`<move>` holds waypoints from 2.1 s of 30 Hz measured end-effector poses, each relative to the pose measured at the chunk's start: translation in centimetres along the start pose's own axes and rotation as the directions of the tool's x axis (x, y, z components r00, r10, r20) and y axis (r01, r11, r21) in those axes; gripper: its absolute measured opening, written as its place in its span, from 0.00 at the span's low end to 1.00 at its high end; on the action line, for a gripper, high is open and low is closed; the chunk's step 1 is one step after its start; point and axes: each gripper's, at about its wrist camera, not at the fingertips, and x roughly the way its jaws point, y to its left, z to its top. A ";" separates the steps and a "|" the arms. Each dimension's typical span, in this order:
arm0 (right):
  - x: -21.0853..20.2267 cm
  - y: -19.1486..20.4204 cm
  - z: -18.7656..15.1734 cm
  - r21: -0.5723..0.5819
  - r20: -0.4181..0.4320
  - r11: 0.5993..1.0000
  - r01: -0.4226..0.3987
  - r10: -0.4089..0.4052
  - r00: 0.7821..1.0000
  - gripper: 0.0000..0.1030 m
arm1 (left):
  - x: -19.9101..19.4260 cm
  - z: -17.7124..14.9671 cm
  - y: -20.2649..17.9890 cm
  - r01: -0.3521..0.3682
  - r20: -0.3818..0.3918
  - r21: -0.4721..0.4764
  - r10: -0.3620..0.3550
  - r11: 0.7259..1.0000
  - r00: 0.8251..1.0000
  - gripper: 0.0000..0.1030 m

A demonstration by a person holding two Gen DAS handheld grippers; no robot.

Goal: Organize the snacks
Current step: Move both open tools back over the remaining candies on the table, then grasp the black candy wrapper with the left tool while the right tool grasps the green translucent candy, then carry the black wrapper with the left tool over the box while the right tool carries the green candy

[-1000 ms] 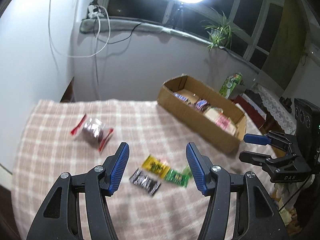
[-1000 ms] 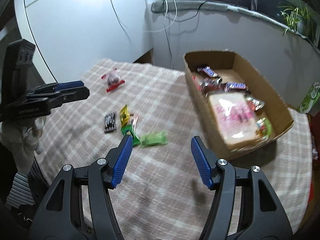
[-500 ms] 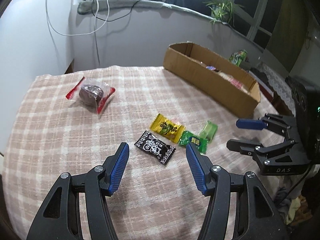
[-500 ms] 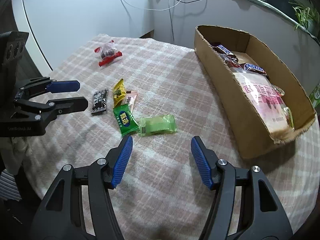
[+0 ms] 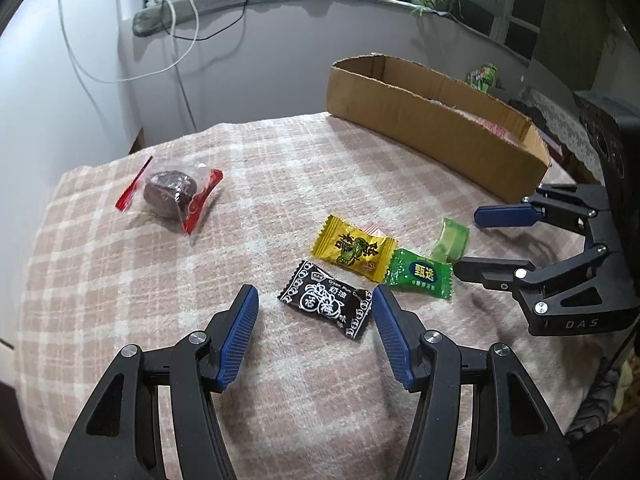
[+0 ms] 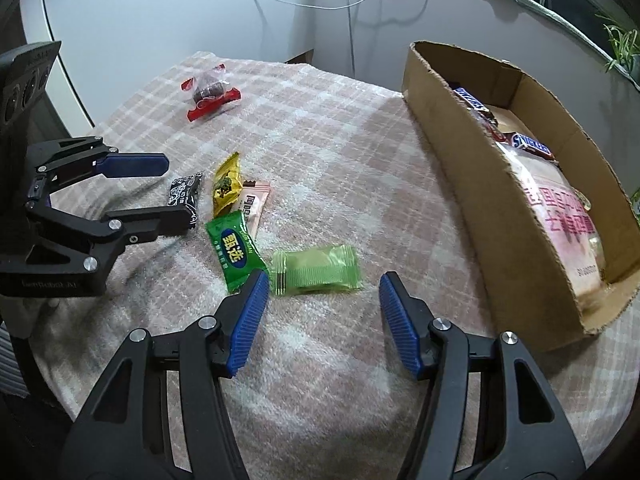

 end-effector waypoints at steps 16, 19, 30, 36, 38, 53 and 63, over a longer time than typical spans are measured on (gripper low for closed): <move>0.2 0.5 0.6 -0.051 -0.006 0.999 -0.011 0.011 1.000 0.43 | 1.1 0.2 -1.4 0.004 -0.015 0.129 -0.002 0.992 1.000 0.41; 0.1 0.7 0.5 -0.056 -0.007 0.998 -0.012 0.011 1.000 0.39 | 1.0 0.1 -1.7 0.011 -0.013 0.138 -0.009 0.990 1.000 0.34; -0.6 0.2 0.4 -0.017 0.014 0.999 -0.043 0.043 0.999 0.15 | 0.8 0.0 -1.3 0.050 -0.004 0.097 -0.050 0.994 0.999 0.13; -1.0 0.0 0.2 0.008 0.026 0.998 -0.059 0.058 0.998 0.13 | 0.5 -0.2 -0.9 0.054 0.005 0.065 -0.054 0.996 0.999 0.10; -1.5 -0.2 0.2 0.016 0.038 0.998 -0.055 0.054 0.998 0.11 | 0.3 -0.2 -0.8 0.056 0.008 0.057 -0.056 0.997 0.998 0.10; -4.9 -2.1 0.3 0.082 0.124 0.994 -0.073 0.063 0.990 0.06 | -1.2 -0.2 -0.4 0.076 0.051 0.005 -0.076 0.997 0.996 0.09; -9.1 -4.9 0.9 0.133 0.206 0.989 -0.062 0.033 0.978 0.06 | -2.8 2.4 -1.0 0.118 0.113 -0.012 -0.116 0.993 0.987 0.09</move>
